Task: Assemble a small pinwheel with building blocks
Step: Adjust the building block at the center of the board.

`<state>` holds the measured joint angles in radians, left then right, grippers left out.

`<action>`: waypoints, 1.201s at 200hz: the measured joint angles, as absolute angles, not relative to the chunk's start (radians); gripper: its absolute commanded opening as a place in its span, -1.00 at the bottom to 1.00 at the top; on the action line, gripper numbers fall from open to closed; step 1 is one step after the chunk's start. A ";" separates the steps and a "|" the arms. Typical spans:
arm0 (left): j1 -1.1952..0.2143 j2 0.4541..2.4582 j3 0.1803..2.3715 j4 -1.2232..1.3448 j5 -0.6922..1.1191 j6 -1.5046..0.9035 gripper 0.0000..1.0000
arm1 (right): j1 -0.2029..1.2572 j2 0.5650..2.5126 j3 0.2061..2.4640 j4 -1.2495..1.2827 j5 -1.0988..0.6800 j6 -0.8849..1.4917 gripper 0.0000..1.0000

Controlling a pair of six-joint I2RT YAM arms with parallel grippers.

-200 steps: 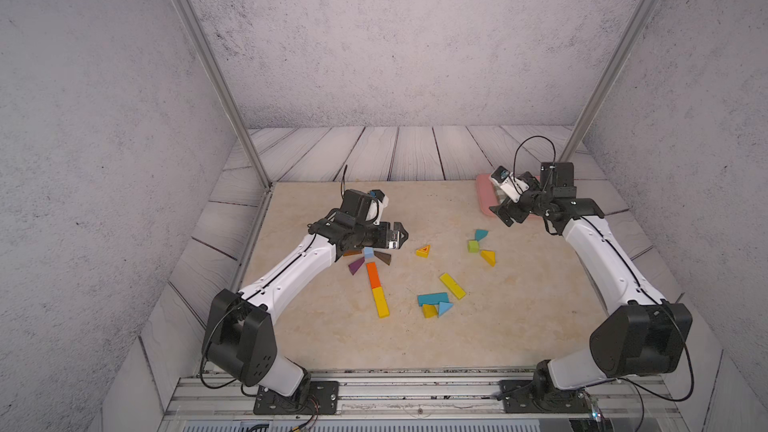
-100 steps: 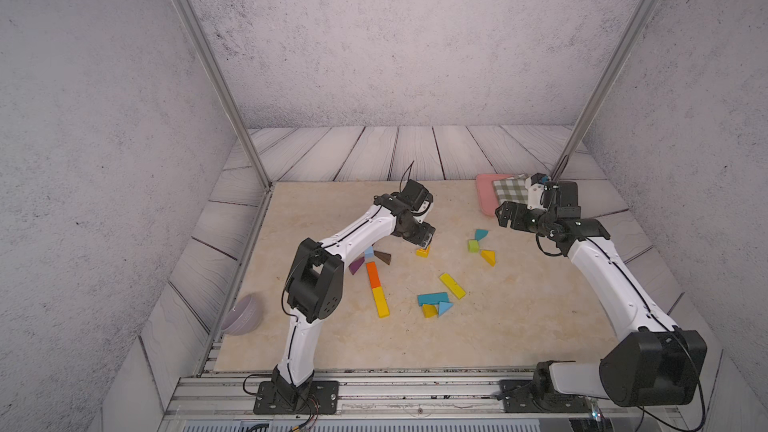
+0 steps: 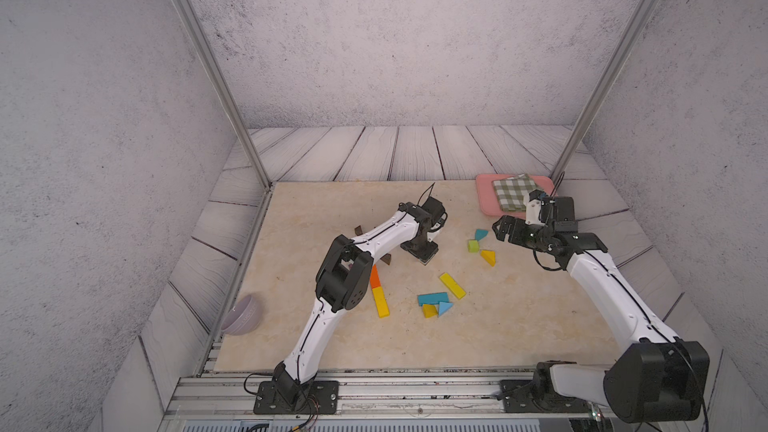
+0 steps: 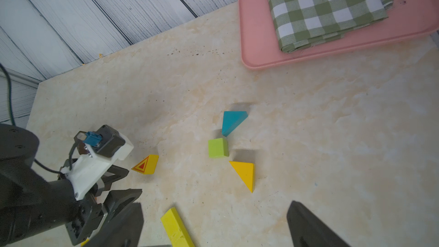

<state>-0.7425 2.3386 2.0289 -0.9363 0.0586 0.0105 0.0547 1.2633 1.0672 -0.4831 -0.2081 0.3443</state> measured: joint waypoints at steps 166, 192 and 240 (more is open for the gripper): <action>-0.719 2.508 2.237 -0.913 0.109 0.269 0.23 | 0.055 1.245 1.018 -0.455 -0.253 0.345 0.98; -0.714 2.507 2.239 -0.926 0.146 0.176 0.60 | 0.055 1.245 1.015 -0.454 -0.260 0.345 0.98; -0.709 2.486 2.238 -0.934 0.221 -0.170 0.50 | 0.055 1.245 1.013 -0.454 -0.263 0.347 0.98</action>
